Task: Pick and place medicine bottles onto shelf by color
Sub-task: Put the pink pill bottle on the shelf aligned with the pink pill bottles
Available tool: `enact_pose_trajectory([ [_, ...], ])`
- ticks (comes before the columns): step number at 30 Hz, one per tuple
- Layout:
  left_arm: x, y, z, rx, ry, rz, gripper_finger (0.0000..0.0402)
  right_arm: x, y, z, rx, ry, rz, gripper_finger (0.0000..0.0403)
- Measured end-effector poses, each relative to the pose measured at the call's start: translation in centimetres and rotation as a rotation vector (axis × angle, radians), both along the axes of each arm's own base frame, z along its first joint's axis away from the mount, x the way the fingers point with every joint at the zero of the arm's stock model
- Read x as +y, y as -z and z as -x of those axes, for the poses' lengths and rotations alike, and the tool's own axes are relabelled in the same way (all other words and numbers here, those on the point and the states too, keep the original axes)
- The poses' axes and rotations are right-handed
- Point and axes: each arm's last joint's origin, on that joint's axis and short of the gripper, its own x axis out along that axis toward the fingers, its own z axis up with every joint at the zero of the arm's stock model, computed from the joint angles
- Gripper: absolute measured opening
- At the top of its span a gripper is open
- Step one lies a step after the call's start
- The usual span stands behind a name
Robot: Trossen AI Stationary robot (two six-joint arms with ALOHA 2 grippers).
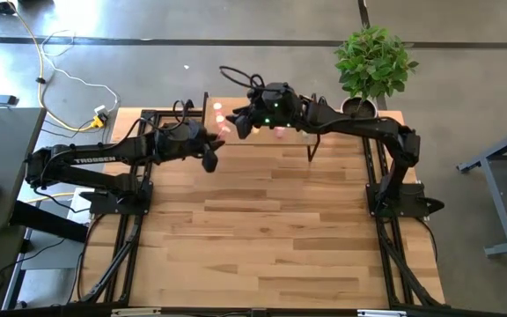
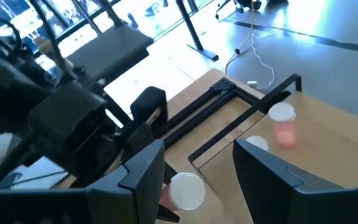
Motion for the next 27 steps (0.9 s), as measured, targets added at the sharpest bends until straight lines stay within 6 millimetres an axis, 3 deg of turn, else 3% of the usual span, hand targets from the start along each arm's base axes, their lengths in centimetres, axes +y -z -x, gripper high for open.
enact_pose_trajectory([
  [20, 0.5, -1.6, -0.3, -0.065, -0.079, -0.203, 0.0095, -2.7, -2.5, 0.4, -0.229, -0.134, 0.172, 0.0204],
  [27, 0.6, -2.0, -0.3, -0.061, -0.117, -0.273, 0.0096, -2.9, -4.3, 0.8, -0.245, -0.232, 0.292, 0.0204],
])
